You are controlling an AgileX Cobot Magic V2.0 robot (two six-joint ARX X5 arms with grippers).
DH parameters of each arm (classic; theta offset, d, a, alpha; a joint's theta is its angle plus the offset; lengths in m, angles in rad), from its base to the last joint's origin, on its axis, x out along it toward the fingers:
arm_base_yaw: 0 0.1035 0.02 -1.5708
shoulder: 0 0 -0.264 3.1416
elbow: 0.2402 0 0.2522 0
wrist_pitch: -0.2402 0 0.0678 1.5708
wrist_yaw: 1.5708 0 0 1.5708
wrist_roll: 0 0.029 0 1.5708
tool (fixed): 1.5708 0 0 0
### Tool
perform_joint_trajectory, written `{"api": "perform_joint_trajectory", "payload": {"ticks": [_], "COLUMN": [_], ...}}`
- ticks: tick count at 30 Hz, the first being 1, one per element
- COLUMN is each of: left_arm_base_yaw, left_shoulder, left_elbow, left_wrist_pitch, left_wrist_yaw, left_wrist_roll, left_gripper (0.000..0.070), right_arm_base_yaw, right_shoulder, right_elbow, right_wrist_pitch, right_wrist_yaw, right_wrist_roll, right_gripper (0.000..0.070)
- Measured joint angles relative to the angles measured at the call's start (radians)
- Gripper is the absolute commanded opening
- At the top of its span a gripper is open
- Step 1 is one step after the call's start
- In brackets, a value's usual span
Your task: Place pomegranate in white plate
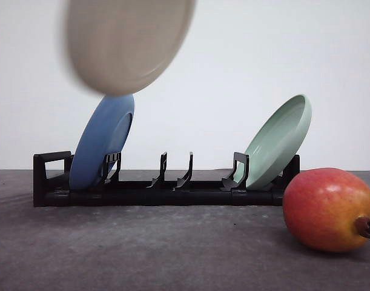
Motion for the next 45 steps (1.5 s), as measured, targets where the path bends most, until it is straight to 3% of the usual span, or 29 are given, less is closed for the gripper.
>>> {"api": "perform_joint_trajectory", "payload": {"ticks": [4,10,23,30,36,38,43,45], "left_arm_base_yaw": [-0.074,-0.211,-0.392,-0.407,-0.408,-0.409,-0.41,-0.41], "left_shoulder": [0.009,0.027,0.366,0.566,0.614,0.614,0.61,0.596], "left_elbow": [-0.009,-0.062,-0.138,-0.139,-0.139,-0.139,-0.139,-0.139], "left_wrist_pitch": [-0.157,-0.177,-0.092,-0.044,0.021,0.023,0.024,0.023], "left_wrist_yaw": [-0.156,-0.298,-0.467,-0.475,-0.489,-0.489,-0.487,-0.487], "left_wrist_roll": [0.009,-0.026,-0.071,-0.071,-0.089,-0.103,-0.134,-0.153], "left_gripper": [0.0,0.0,0.0,0.0,0.0004,0.0094,0.0501,0.0573], "right_arm_base_yaw": [0.0,0.008,0.026,0.026,0.031,0.038,0.062,0.072], "right_shoulder": [0.0,0.0,0.0,0.0,0.0,0.0,0.0,0.0], "right_elbow": [0.0,0.0,0.0,0.0,0.0,0.0,0.0,0.0], "right_wrist_pitch": [-0.003,-0.003,-0.003,-0.003,-0.003,-0.003,-0.003,-0.003], "right_wrist_yaw": [0.0,-0.001,-0.001,-0.001,-0.001,-0.001,-0.001,-0.001], "right_wrist_roll": [0.0,0.0,0.0,0.0,0.0,0.0,0.0,0.0], "right_gripper": [0.0621,0.0621,0.0621,0.0621,0.0621,0.0621,0.0621,0.0621]}}
